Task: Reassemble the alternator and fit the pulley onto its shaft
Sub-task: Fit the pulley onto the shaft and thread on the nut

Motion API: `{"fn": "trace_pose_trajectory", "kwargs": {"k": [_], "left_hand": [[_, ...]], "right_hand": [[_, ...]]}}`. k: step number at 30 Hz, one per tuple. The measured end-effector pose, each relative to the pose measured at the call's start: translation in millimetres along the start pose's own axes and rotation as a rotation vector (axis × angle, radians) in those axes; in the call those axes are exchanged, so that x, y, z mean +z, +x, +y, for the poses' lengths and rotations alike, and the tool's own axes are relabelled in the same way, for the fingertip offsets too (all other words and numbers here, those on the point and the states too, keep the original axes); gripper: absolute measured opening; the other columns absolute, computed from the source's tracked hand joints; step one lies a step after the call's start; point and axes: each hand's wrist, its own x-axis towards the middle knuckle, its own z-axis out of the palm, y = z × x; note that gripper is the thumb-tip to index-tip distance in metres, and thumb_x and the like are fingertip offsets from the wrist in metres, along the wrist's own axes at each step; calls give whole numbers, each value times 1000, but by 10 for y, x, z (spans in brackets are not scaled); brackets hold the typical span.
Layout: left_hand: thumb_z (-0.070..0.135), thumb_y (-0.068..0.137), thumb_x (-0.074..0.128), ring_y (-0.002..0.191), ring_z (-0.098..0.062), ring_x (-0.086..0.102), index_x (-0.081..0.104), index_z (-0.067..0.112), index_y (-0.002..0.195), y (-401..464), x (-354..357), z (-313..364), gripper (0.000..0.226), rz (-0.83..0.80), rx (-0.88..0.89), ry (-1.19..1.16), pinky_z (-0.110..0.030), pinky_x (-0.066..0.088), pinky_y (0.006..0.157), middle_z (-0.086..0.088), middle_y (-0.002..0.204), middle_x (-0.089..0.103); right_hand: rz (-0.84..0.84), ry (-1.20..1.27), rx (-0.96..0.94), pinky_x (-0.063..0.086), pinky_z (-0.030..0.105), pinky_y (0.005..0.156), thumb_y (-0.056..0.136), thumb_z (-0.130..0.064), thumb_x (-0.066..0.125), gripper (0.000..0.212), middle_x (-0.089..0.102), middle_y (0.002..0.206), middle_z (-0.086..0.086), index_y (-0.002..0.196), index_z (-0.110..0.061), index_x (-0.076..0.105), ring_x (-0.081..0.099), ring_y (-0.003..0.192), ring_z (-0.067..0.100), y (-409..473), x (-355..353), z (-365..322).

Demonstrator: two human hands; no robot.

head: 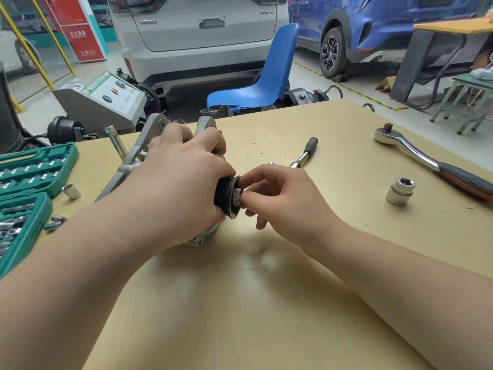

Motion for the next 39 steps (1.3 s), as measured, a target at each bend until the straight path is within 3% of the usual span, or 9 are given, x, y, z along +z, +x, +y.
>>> {"fn": "trace_pose_trajectory", "kwargs": {"k": [3, 7, 11, 18, 21, 27, 34, 39], "left_hand": [[58, 86, 79, 129, -23, 25, 71, 46, 131, -6, 4, -6, 47, 11, 8, -7, -42, 34, 93, 17, 141, 43], [58, 86, 78, 129, -24, 25, 71, 46, 132, -7, 7, -3, 48, 5, 6, -5, -44, 37, 99, 17, 141, 42], [58, 87, 77, 131, -24, 25, 70, 47, 133, -2, 6, 3, 48, 3, 1, 17, -39, 29, 90, 18, 142, 41], [59, 87, 77, 131, -23, 24, 69, 47, 134, 2, -9, -2, 50, -9, 5, 18, -38, 28, 90, 18, 143, 40], [59, 87, 78, 131, -23, 24, 68, 48, 135, 1, -12, 1, 50, -11, 4, 17, -42, 34, 96, 17, 143, 41], [60, 86, 78, 132, -25, 26, 69, 47, 134, 3, -3, 4, 51, -5, 3, 17, -40, 31, 91, 17, 143, 41], [59, 84, 79, 129, -25, 27, 71, 47, 130, 8, 11, -3, 47, 3, 10, 5, -41, 35, 94, 17, 140, 42], [58, 85, 78, 129, -25, 27, 72, 47, 129, 6, 14, -5, 46, 12, 8, 6, -38, 29, 89, 17, 140, 42]], "right_hand": [[-22, -20, -4, 56, 29, 54, 77, -22, 72, 15, 77, 78, -3, 91, -26, 75, 66, 59, 11, -6, -8, -9], [-7, -66, -11, 63, 43, 56, 72, -25, 77, 20, 77, 80, -3, 92, -24, 72, 71, 68, 17, -5, 8, -2], [14, -75, -5, 63, 39, 59, 70, -27, 77, 25, 77, 82, -4, 94, -23, 71, 73, 72, 17, 1, 24, 32], [33, -118, -44, 61, 42, 75, 73, -21, 83, 21, 78, 83, -5, 92, -22, 75, 74, 80, 16, -1, 12, 31], [50, -178, -84, 61, 45, 81, 74, -19, 85, 21, 76, 83, -5, 92, -20, 74, 73, 81, 16, -13, 17, 24], [26, -119, -17, 56, 35, 68, 78, -22, 86, 18, 78, 84, -4, 93, -19, 77, 74, 81, 16, -3, 6, 30], [41, -157, -63, 61, 42, 77, 79, -13, 84, 17, 77, 83, -4, 90, -20, 75, 73, 81, 16, -22, 17, 15], [17, -133, -13, 50, 29, 64, 83, -23, 85, 9, 77, 79, -10, 90, -21, 79, 68, 71, 5, -5, -2, 28]]}}
